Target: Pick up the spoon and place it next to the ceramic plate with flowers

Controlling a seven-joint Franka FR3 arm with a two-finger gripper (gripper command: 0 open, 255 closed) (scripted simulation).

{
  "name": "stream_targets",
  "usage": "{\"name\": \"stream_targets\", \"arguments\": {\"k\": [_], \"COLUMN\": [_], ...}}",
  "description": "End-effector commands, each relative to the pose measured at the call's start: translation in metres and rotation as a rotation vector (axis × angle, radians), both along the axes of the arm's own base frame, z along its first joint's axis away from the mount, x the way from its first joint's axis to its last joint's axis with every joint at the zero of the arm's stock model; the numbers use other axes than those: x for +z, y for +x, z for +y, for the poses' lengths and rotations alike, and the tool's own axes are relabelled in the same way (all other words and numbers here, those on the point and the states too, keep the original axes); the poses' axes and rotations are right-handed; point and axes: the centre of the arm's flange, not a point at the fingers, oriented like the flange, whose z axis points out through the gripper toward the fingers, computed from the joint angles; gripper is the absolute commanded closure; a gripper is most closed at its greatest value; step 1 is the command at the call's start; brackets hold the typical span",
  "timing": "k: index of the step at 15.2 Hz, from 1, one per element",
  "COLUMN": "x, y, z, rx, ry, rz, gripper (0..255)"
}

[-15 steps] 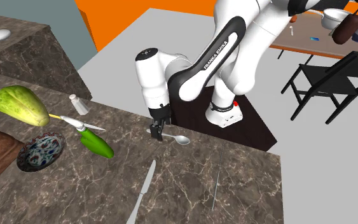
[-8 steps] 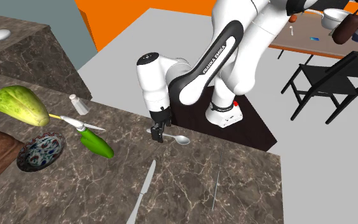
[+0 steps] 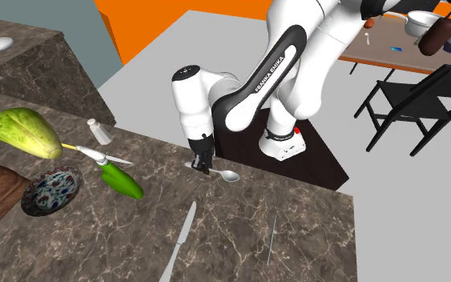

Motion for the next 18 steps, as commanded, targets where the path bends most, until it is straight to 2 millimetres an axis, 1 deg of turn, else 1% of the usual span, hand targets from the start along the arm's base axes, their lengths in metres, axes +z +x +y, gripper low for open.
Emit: {"name": "stream_targets", "arguments": {"k": [1,4,18], "x": [-0.001,-0.001,0.072], "y": [0.000,-0.001,-0.001], "z": [0.002,0.002,0.002], "rx": [0.003,0.003,0.003], "ry": [0.000,0.001,0.001], "rz": [0.001,0.001,0.001], "gripper": [255,255,255]}}
